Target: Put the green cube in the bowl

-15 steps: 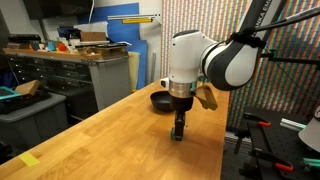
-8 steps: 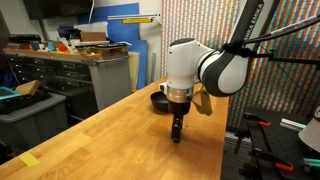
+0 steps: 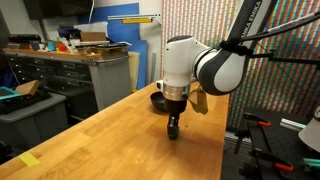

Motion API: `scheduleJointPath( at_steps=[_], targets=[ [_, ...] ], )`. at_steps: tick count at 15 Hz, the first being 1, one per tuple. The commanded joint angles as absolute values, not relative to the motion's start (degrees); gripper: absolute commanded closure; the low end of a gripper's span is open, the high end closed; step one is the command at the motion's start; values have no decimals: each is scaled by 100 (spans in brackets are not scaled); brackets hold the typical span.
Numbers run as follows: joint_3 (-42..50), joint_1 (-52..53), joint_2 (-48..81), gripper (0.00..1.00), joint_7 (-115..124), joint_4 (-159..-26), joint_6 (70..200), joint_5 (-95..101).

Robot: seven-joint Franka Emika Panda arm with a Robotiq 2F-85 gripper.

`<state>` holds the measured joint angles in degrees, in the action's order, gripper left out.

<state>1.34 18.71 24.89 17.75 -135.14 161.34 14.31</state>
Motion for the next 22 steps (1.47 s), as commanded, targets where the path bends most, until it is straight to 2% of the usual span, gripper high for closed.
scheduleJointPath(
  at_steps=[1,12,22],
  targets=[
    [380,2145,2186,79,2008,-13518,15868,1543],
    [449,1702,1161,79,2453,-13418,15303,1746],
    [710,952,1378,79,3341,-13064,15472,1494]
  ],
)
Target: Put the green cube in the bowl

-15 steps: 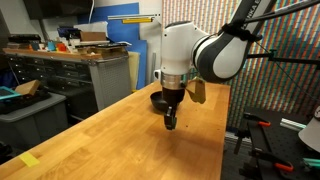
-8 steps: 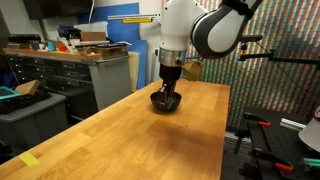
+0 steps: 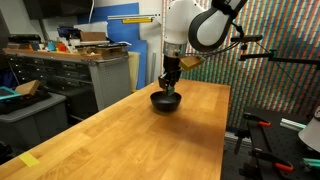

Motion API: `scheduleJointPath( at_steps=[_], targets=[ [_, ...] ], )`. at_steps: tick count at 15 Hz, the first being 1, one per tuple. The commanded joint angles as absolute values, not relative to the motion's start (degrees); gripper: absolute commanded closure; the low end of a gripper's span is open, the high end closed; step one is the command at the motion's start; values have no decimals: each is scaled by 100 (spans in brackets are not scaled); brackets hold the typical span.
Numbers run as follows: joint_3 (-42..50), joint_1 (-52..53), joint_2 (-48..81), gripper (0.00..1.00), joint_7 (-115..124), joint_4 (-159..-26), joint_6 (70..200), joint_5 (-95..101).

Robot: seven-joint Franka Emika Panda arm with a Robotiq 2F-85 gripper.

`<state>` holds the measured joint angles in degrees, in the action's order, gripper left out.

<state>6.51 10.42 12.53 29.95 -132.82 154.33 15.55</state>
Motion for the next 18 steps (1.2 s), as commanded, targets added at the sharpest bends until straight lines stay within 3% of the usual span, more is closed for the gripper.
scheduleJointPath(
  at_steps=[1,14,15,16,18],
  targets=[
    [716,918,1440,79,3414,-13020,15491,1443],
    [1109,1001,2620,79,4452,-12602,16056,1021],
    [1182,1032,2666,70,4486,-12570,16069,1032],
    [1236,1055,2692,29,4503,-12539,16068,1033],
    [1335,1111,2650,21,4529,-12490,16022,1059]
  ],
)
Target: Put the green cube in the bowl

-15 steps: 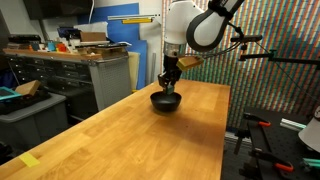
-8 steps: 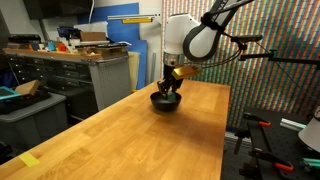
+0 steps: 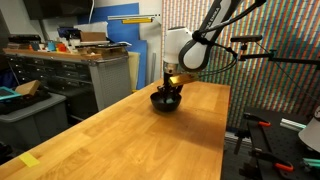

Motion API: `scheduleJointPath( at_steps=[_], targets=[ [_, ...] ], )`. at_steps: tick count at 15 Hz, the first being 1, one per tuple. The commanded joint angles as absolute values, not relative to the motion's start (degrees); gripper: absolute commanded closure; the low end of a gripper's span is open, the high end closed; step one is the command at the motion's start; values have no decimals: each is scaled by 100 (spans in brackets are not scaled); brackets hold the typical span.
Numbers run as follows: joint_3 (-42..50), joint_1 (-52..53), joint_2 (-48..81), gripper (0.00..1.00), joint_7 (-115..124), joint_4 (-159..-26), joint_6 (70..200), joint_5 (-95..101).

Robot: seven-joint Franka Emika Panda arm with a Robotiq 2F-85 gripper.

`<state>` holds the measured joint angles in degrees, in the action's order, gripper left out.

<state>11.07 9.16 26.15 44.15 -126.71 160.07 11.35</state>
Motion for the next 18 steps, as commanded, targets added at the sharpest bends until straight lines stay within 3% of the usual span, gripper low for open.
scheduleJointPath(
  at_steps=[1,2,4,14,18],
  targets=[
    [1374,1140,2572,14,4541,-12480,15976,1073],
    [1418,1178,2496,5,4561,-12472,15940,1098],
    [1437,1225,2310,0,4559,-12444,15823,1100],
    [724,1139,1022,0,4234,-12376,14303,1256],
    [658,1027,1290,0,4393,-12343,14548,1272]
  ],
)
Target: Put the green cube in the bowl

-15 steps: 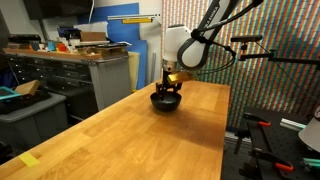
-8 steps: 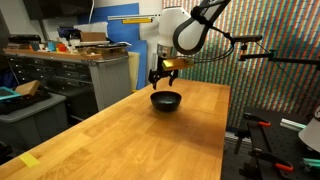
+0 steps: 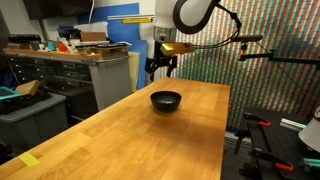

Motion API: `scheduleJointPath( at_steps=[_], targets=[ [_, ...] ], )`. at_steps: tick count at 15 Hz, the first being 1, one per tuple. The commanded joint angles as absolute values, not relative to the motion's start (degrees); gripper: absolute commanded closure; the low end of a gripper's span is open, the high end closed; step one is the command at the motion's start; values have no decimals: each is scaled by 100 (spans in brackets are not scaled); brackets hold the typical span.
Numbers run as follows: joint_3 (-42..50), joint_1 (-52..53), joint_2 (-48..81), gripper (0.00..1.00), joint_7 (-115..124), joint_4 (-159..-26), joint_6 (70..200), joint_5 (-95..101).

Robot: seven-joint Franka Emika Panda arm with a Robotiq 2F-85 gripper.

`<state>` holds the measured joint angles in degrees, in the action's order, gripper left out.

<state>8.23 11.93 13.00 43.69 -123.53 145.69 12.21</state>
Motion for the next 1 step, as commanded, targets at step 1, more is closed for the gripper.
scheduleJointPath(
  at_steps=[1],
  targets=[
    [668,1013,1327,0,4392,-12344,14551,1270]
  ],
)
